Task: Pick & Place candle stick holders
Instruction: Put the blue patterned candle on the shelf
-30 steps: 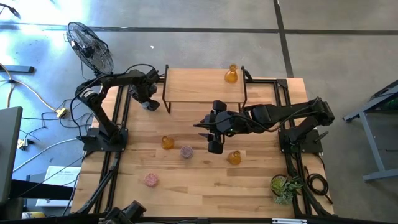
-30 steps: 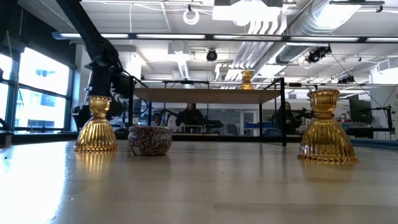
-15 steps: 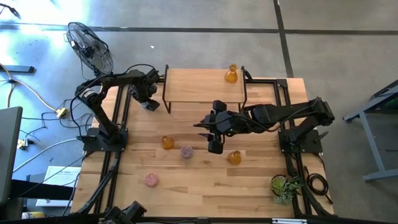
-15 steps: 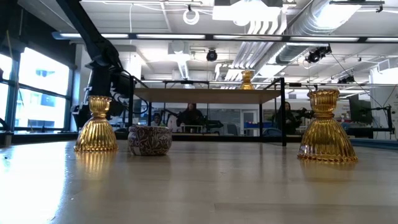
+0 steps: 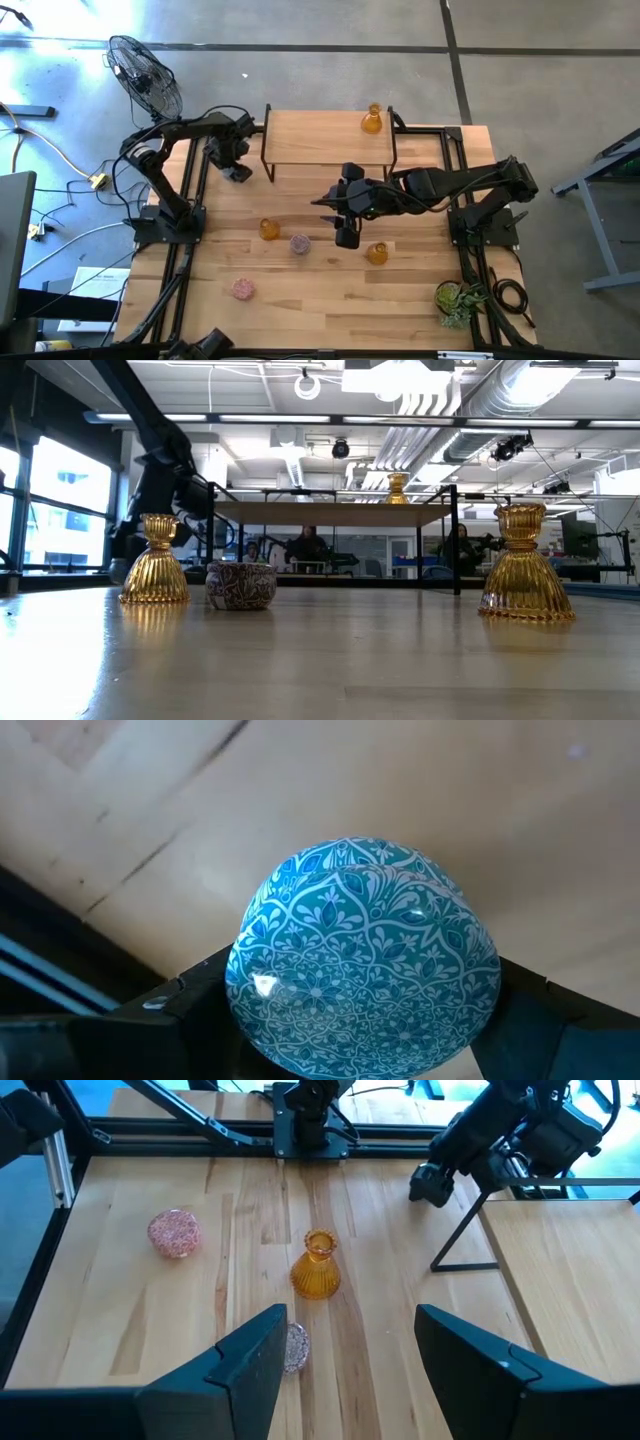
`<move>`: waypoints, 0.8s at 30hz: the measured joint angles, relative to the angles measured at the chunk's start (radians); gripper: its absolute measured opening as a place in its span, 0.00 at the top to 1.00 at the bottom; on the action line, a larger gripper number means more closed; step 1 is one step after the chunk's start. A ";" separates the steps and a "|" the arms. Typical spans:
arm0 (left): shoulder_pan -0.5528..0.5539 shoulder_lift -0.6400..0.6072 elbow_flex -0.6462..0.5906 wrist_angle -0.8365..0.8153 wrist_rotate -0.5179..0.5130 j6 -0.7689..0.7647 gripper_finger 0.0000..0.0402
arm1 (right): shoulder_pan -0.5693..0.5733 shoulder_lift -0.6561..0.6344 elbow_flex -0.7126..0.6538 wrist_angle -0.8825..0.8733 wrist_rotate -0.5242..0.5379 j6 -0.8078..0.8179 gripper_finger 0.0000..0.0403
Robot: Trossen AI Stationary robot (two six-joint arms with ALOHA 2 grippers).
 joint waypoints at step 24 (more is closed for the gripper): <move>-0.275 -0.281 0.001 -0.404 -0.053 -0.134 0.28 | 0.038 0.000 0.000 -0.001 0.009 0.000 0.46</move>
